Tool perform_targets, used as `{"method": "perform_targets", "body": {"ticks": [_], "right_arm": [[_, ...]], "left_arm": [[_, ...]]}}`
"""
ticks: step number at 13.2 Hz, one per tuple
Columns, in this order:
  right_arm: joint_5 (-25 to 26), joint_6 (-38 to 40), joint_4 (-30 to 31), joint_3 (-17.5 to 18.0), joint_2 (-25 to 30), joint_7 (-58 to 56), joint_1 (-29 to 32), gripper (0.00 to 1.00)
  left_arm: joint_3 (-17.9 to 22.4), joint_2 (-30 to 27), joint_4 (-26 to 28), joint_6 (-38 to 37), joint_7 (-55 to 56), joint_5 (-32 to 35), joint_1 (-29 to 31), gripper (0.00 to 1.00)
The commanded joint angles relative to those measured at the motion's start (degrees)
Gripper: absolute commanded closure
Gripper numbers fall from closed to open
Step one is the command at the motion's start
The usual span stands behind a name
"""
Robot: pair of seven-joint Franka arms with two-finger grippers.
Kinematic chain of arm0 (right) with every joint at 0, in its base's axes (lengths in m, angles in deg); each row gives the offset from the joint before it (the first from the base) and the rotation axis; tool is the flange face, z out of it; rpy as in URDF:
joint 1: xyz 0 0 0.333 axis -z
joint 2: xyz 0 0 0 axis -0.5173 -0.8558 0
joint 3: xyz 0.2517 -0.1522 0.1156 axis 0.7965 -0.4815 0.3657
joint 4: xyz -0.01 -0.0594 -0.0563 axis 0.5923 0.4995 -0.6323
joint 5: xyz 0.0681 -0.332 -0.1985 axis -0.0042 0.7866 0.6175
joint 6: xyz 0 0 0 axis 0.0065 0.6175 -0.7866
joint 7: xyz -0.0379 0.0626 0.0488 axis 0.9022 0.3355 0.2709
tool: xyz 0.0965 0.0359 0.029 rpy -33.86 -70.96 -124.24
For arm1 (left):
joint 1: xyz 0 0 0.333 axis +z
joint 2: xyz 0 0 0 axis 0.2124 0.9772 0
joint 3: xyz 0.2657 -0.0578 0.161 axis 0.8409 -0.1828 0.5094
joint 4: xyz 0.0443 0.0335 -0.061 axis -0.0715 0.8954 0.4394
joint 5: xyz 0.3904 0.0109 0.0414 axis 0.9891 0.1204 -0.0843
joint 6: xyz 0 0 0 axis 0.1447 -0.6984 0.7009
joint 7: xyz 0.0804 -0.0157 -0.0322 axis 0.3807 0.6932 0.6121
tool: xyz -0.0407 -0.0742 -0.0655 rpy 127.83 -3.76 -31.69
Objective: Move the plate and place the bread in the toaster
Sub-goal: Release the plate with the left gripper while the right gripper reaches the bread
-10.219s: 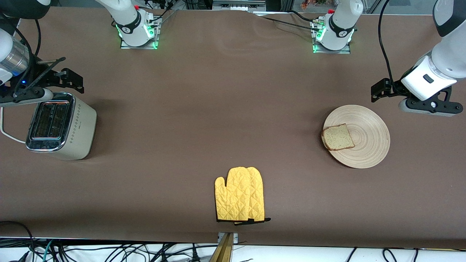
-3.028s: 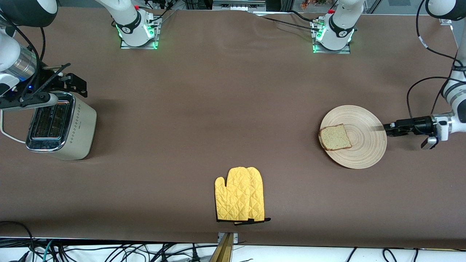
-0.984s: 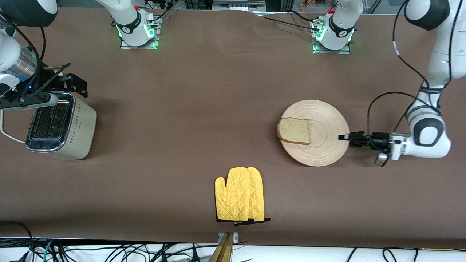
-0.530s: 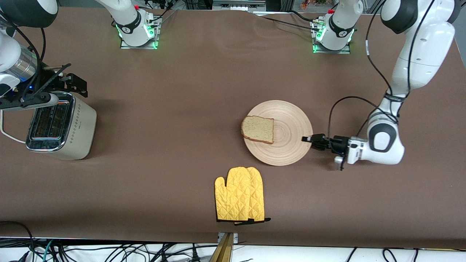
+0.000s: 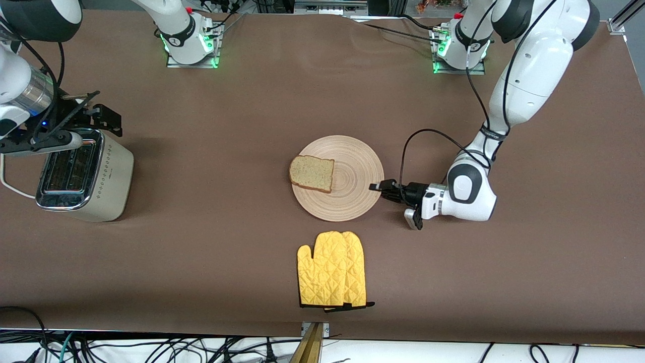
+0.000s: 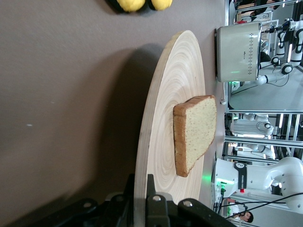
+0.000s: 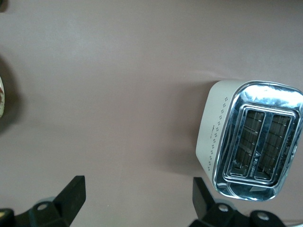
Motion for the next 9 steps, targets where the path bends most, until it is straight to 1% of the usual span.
{"method": "perform_targets", "body": {"ticks": [1, 2, 5, 7, 8, 9], "right_arm": [[-0.5, -1.0, 0.3, 0.5, -0.4, 0.1, 0.5, 0.00], [-0.6, -1.6, 0.3, 0.5, -0.7, 0.1, 0.5, 0.00], [-2.7, -3.1, 0.3, 0.6, -2.3, 0.2, 0.4, 0.00], [-3.1, -3.9, 0.5, 1.9, -2.8, 0.3, 0.4, 0.00], [-4.7, -4.3, 0.5, 2.5, -3.8, 0.3, 0.4, 0.00], [-6.5, -4.9, 0.5, 4.1, -5.4, 1.4, 0.3, 0.00]], "left_arm": [[0.3, -0.7, 1.1, -0.5, -0.8, -2.1, 1.0, 0.64], [0.3, -0.7, 1.2, -0.8, -1.9, -1.9, 1.6, 0.01], [0.7, -2.5, 1.9, -2.1, -2.0, -0.1, 3.6, 0.00], [0.8, -4.3, 1.2, -6.1, -1.3, 6.7, 6.9, 0.00], [0.8, -6.0, 0.9, -7.3, -0.9, 11.1, 8.6, 0.00], [0.8, -7.0, 0.2, -8.4, -0.3, 15.7, 10.3, 0.00]]}}
